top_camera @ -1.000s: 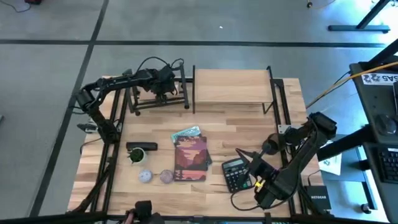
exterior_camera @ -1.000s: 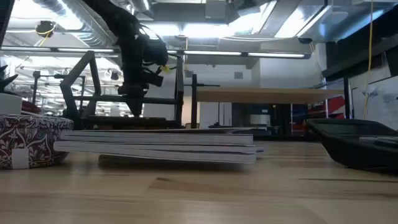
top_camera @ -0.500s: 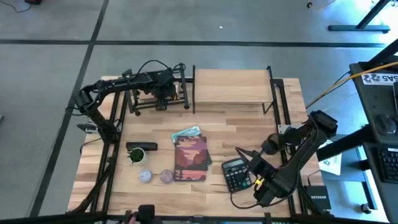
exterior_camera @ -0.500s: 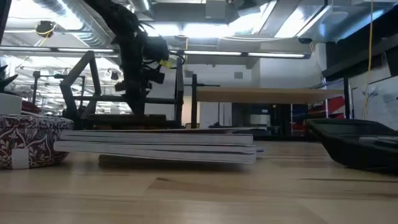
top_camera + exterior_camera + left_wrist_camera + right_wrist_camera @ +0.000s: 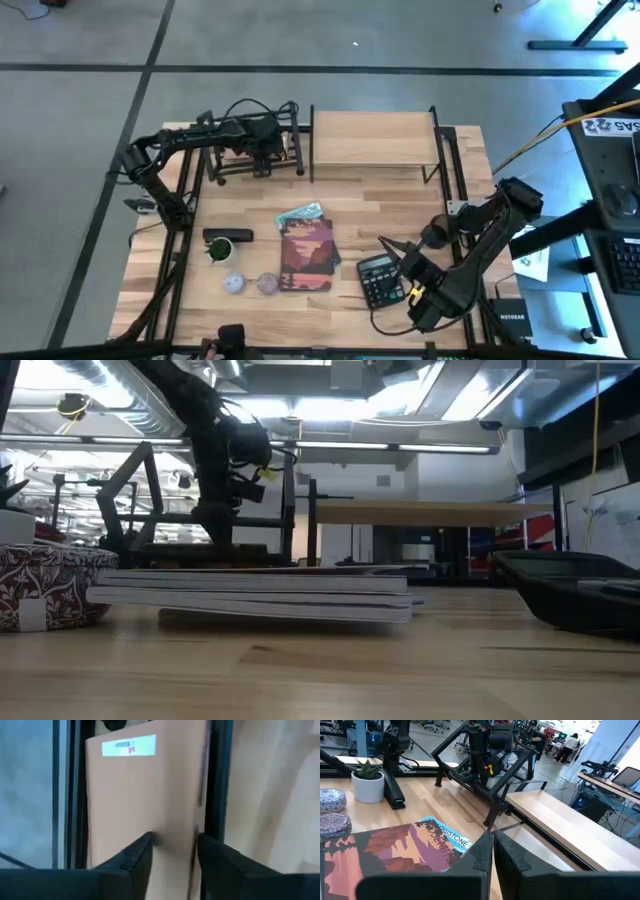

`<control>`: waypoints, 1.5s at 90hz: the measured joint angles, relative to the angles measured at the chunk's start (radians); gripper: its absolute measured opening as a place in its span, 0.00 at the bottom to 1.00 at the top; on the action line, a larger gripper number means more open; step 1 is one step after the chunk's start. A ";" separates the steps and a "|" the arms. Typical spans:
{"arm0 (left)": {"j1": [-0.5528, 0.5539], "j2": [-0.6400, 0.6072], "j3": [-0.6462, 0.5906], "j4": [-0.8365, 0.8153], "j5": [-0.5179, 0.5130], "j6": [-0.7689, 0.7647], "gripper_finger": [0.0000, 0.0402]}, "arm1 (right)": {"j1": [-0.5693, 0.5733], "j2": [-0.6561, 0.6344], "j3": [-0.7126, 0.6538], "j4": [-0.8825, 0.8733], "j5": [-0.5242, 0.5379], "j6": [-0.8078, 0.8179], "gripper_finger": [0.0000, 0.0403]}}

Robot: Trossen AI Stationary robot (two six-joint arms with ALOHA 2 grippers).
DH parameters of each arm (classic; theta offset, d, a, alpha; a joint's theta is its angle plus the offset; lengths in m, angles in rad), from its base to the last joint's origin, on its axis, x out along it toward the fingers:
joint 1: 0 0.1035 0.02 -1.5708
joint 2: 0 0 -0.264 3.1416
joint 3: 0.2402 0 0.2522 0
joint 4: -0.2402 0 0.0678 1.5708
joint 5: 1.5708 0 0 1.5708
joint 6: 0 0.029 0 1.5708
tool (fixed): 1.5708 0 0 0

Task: Stock shelves
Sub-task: Remove the red book from the bookshelf

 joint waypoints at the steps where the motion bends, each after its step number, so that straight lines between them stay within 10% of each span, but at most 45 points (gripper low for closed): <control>1: 0.000 0.000 0.000 0.000 -0.001 0.000 0.27 | 0.000 0.000 0.000 0.000 0.000 0.000 0.00; 21: -0.006 -0.010 0.002 -0.003 -0.046 -0.010 0.03 | 0.000 0.000 0.000 0.001 0.000 -0.003 0.00; 82: -0.125 -0.027 0.230 -0.138 -0.383 -0.037 0.00 | 0.001 0.000 0.000 0.009 -0.008 -0.004 0.00; 135: -0.279 -0.184 0.560 -0.572 -0.456 -0.734 0.00 | 0.089 0.000 0.000 0.023 -0.016 -0.011 0.00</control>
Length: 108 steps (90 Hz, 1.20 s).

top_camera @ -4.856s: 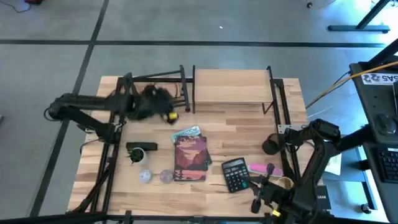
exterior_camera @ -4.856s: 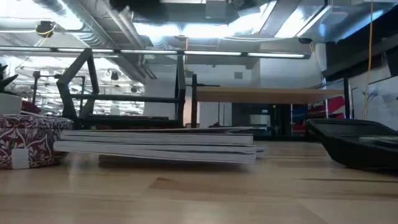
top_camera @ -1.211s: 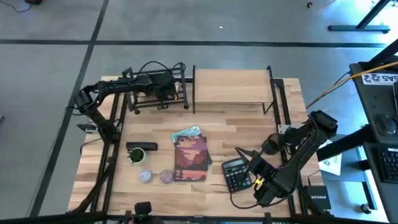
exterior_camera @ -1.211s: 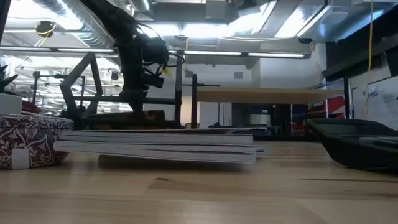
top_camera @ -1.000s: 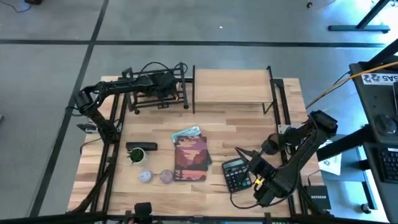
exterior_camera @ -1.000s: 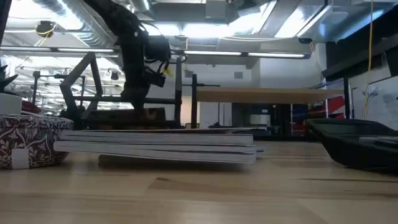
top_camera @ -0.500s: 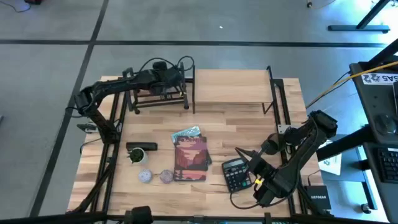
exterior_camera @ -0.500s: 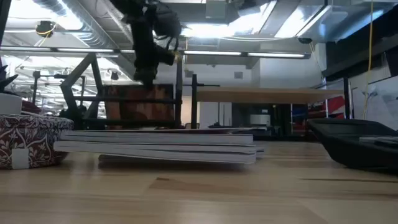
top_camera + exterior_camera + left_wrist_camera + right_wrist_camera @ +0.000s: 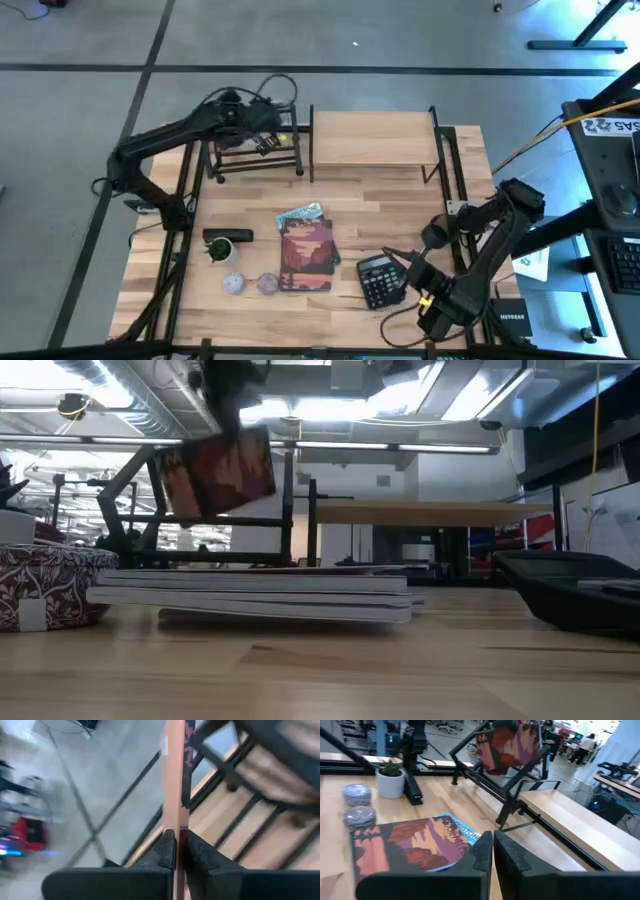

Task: Stock shelves
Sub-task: Remove the red book from the bookshelf

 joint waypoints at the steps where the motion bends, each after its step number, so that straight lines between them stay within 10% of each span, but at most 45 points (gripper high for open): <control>1: -0.006 -0.009 0.003 0.000 0.005 -0.012 0.00 | 0.003 0.000 0.000 0.000 0.000 0.000 0.00; 57: -0.680 -0.323 -0.127 0.155 0.009 -0.746 0.00 | 0.191 0.000 0.000 0.413 0.135 -0.348 0.00; 76: -0.848 -0.292 -0.449 0.649 -0.220 -0.791 0.00 | 0.257 0.000 0.000 0.516 0.156 -0.422 0.00; 108: -0.963 -0.128 -0.926 1.580 -0.248 -0.869 0.00 | 0.312 0.000 0.000 0.551 0.201 -0.423 0.00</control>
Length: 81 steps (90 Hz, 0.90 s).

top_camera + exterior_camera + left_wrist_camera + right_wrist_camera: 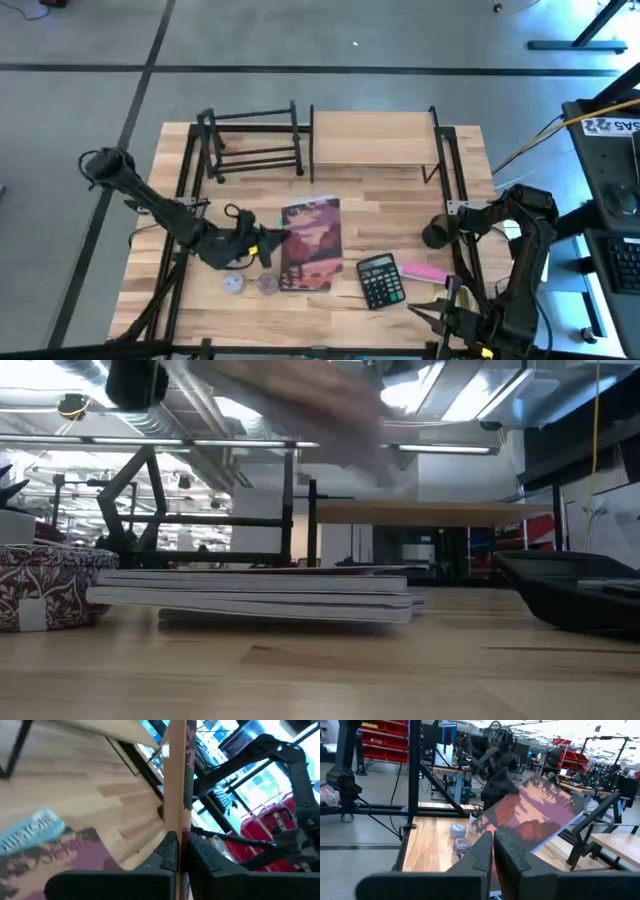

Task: Stock shelves
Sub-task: Remove the red book from the bookshelf

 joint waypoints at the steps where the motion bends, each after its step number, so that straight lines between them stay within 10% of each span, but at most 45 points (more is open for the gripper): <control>1: -0.001 0.009 -0.005 0.016 0.001 -0.001 0.00 | 0.000 0.000 0.000 0.000 0.000 0.000 0.00; 81: 0.111 0.160 -0.139 -0.199 0.260 -0.435 0.00 | -0.003 0.001 0.000 0.044 -0.020 0.000 0.00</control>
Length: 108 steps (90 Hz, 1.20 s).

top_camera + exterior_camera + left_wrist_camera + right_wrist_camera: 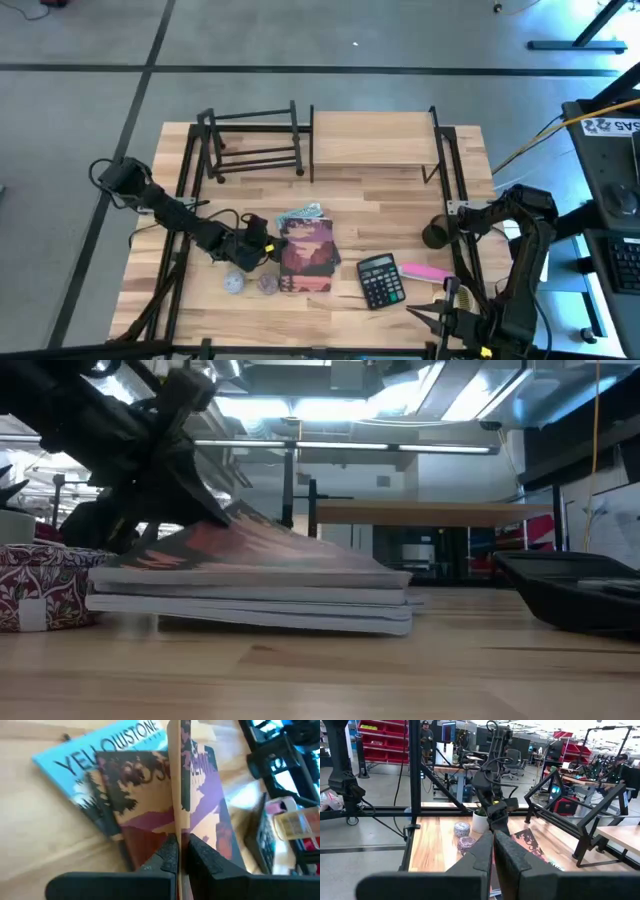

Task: Stock shelves
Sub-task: Remove the red book from the bookshelf, then return to Home Position

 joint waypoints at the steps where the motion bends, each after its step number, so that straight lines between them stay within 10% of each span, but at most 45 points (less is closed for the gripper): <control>1: 0.000 0.000 0.000 -0.001 -0.002 -0.001 0.00 | 0.000 0.000 0.000 0.000 -0.001 0.000 0.00; 66: 0.000 -0.101 0.002 -0.091 0.078 0.160 0.39 | 0.002 0.000 0.000 -0.078 -0.147 0.003 0.00; 108: 0.001 -0.332 0.263 -0.087 0.000 0.954 0.30 | 0.002 -0.161 0.000 -0.260 -0.284 0.044 0.00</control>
